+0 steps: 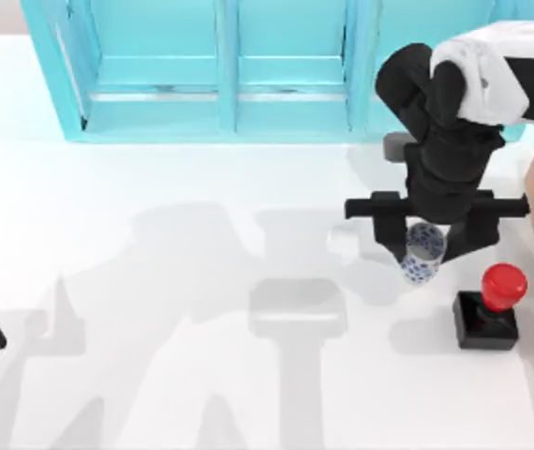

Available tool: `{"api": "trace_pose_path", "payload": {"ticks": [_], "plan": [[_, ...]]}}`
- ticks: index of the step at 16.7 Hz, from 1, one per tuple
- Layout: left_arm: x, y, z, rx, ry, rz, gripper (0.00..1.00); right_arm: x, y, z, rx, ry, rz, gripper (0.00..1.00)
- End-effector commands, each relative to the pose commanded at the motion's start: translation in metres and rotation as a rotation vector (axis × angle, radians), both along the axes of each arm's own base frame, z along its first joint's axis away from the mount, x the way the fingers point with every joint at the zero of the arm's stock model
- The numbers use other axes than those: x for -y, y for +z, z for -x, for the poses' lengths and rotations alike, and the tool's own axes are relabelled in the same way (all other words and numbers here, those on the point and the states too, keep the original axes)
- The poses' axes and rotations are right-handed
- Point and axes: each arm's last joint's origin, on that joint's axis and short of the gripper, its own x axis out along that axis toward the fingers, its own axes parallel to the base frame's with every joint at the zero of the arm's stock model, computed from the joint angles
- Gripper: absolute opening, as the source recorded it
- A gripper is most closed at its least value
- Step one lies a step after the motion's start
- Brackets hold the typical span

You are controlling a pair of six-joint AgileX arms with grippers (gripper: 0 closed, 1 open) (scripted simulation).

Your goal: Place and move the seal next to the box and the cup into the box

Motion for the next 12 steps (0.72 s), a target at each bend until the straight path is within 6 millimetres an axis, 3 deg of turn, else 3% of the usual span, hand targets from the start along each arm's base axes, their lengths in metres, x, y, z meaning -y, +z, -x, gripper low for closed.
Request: {"api": "trace_pose_path", "payload": {"ticks": [8, 12], "plan": [[0.000, 0.000, 0.000, 0.000, 0.000, 0.000, 1.00, 0.002, 0.002, -0.001, 0.003, -0.004, -0.001, 0.00], [0.000, 0.000, 0.000, 0.000, 0.000, 0.000, 1.00, 0.038, 0.039, -0.007, 0.002, -0.005, -0.001, 0.00]]}}
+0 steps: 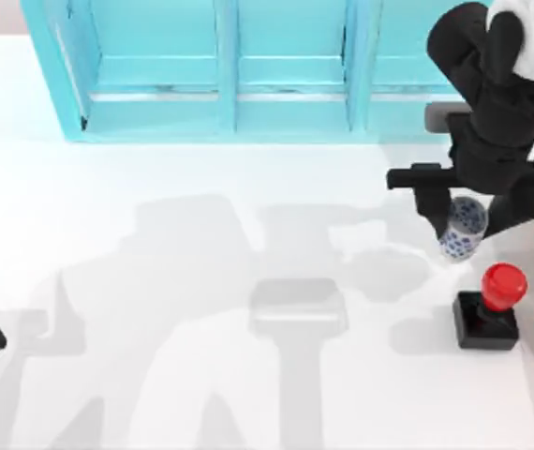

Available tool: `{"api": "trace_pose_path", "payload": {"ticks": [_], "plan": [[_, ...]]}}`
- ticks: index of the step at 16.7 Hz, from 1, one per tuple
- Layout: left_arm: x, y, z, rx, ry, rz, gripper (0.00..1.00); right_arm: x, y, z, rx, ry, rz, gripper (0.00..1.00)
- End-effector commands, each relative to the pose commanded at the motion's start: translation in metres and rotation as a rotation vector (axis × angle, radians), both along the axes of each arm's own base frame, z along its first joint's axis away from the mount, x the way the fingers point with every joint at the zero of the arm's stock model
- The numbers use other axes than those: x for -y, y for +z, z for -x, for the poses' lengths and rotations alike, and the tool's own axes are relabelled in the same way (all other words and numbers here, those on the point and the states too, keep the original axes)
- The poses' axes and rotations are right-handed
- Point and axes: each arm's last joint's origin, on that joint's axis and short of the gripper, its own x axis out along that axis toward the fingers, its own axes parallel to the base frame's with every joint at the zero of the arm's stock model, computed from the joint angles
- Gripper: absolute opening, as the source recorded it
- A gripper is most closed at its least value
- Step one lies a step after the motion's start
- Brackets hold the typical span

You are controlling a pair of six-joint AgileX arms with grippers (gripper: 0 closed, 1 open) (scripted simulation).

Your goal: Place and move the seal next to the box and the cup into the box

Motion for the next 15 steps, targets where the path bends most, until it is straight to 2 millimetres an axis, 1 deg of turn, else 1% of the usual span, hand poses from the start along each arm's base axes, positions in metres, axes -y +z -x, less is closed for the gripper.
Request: {"api": "trace_pose_path", "payload": {"ticks": [3, 5, 6, 10, 11, 13, 15], "plan": [[0.000, 0.000, 0.000, 0.000, 0.000, 0.000, 1.00, 0.040, 0.040, 0.003, -0.010, 0.002, 0.002, 0.00], [0.000, 0.000, 0.000, 0.000, 0.000, 0.000, 1.00, 0.059, 0.058, 0.007, -0.003, 0.002, 0.001, 0.00], [0.000, 0.000, 0.000, 0.000, 0.000, 0.000, 1.00, 0.063, 0.062, 0.008, 0.000, 0.002, 0.001, 0.00], [0.000, 0.000, 0.000, 0.000, 0.000, 0.000, 1.00, 0.062, 0.060, 0.008, -0.004, 0.003, 0.002, 0.00], [0.000, 0.000, 0.000, 0.000, 0.000, 0.000, 1.00, 0.067, 0.061, 0.010, -0.002, 0.003, 0.003, 0.00], [0.000, 0.000, 0.000, 0.000, 0.000, 0.000, 1.00, 0.089, 0.063, 0.018, -0.002, 0.002, 0.004, 0.00], [0.000, 0.000, 0.000, 0.000, 0.000, 0.000, 1.00, 0.122, 0.065, 0.033, -0.003, 0.002, 0.005, 0.00]]}}
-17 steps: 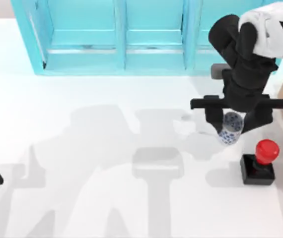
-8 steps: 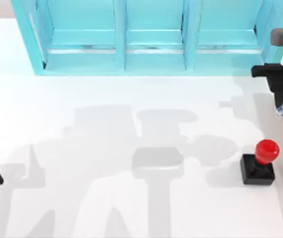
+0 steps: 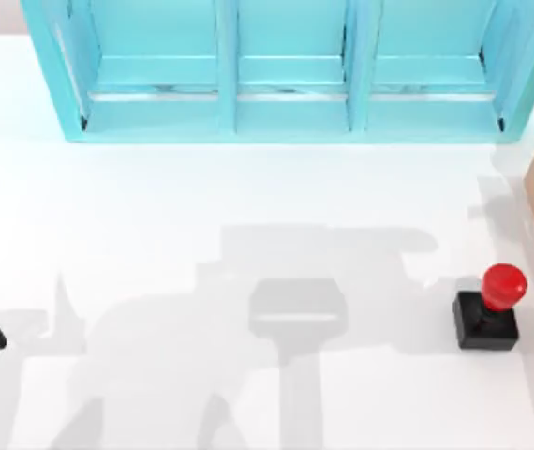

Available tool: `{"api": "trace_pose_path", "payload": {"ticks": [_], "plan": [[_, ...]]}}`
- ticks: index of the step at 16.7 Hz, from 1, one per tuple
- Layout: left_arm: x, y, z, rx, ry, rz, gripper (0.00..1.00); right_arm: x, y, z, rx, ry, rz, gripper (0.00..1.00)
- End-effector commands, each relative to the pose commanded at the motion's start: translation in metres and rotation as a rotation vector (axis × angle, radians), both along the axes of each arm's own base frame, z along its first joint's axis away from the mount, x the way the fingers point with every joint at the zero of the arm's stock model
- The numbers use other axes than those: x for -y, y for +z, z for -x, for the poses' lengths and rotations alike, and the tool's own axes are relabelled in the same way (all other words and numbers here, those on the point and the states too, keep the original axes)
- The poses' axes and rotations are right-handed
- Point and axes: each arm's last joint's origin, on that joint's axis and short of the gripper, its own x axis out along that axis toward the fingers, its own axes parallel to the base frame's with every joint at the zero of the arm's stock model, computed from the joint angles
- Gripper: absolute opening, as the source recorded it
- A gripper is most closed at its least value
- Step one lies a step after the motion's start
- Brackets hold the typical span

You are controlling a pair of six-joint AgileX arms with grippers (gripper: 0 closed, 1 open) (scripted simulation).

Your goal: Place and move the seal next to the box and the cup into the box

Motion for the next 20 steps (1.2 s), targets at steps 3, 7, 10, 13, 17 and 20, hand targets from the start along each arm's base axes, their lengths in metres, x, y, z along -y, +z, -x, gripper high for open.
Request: {"api": "trace_pose_path", "payload": {"ticks": [3, 7, 10, 13, 17, 20], "plan": [[0.000, 0.000, 0.000, 0.000, 0.000, 0.000, 1.00, 0.054, 0.000, 0.037, -0.005, 0.002, 0.000, 0.00], [0.000, 0.000, 0.000, 0.000, 0.000, 0.000, 1.00, 0.102, -0.008, 0.097, -0.012, 0.002, -0.005, 0.00], [0.000, 0.000, 0.000, 0.000, 0.000, 0.000, 1.00, 0.112, -0.011, 0.118, -0.003, 0.002, -0.002, 0.00], [0.000, 0.000, 0.000, 0.000, 0.000, 0.000, 1.00, 0.112, -0.011, 0.118, -0.003, 0.002, -0.002, 0.00], [0.000, 0.000, 0.000, 0.000, 0.000, 0.000, 1.00, 0.116, -0.008, 0.111, 0.047, 0.000, -0.001, 0.00], [0.000, 0.000, 0.000, 0.000, 0.000, 0.000, 1.00, 0.123, 0.002, 0.096, 0.211, 0.023, 0.025, 0.00]]}}
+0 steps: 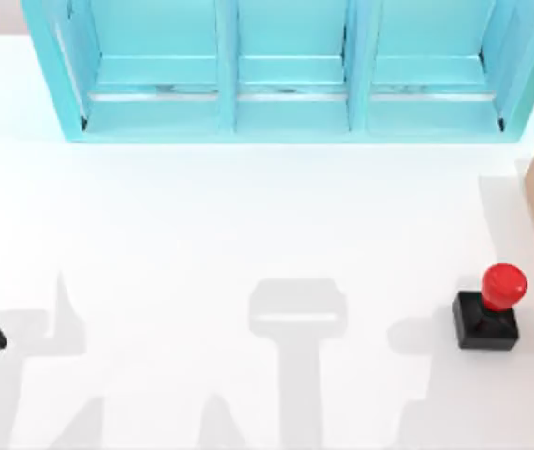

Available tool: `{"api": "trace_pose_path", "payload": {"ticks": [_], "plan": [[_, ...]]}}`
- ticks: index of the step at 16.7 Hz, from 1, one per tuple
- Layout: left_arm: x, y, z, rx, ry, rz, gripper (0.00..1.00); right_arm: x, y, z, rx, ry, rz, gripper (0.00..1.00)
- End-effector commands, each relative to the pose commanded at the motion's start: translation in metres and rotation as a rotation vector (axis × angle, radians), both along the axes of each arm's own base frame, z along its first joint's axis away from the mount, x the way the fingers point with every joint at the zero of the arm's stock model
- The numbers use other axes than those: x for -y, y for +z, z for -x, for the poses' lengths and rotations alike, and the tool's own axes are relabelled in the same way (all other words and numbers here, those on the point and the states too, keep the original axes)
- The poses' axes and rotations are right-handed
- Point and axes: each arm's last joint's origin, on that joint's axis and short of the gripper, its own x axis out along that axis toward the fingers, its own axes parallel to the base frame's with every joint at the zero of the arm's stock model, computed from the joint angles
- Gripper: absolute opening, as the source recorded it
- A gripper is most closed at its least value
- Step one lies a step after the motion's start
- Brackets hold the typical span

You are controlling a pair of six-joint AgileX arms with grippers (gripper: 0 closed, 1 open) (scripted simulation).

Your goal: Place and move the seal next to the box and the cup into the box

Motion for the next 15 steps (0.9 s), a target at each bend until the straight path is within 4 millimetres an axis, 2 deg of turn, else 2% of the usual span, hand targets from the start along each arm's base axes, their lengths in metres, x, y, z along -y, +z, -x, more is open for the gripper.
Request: {"api": "trace_pose_path", "payload": {"ticks": [3, 6, 8, 13, 15], "plan": [[0.000, 0.000, 0.000, 0.000, 0.000, 0.000, 1.00, 0.001, -0.015, -0.006, 0.065, 0.012, 0.003, 0.00], [0.000, 0.000, 0.000, 0.000, 0.000, 0.000, 1.00, -0.005, -0.054, 0.006, -0.058, -0.005, -0.022, 0.00], [0.000, 0.000, 0.000, 0.000, 0.000, 0.000, 1.00, -0.009, -0.071, 0.018, -0.166, -0.019, -0.025, 0.00], [0.000, 0.000, 0.000, 0.000, 0.000, 0.000, 1.00, -0.011, -0.078, 0.022, -0.214, -0.021, -0.027, 0.00], [0.000, 0.000, 0.000, 0.000, 0.000, 0.000, 1.00, -0.011, -0.078, 0.022, -0.214, -0.021, -0.027, 0.15]]}}
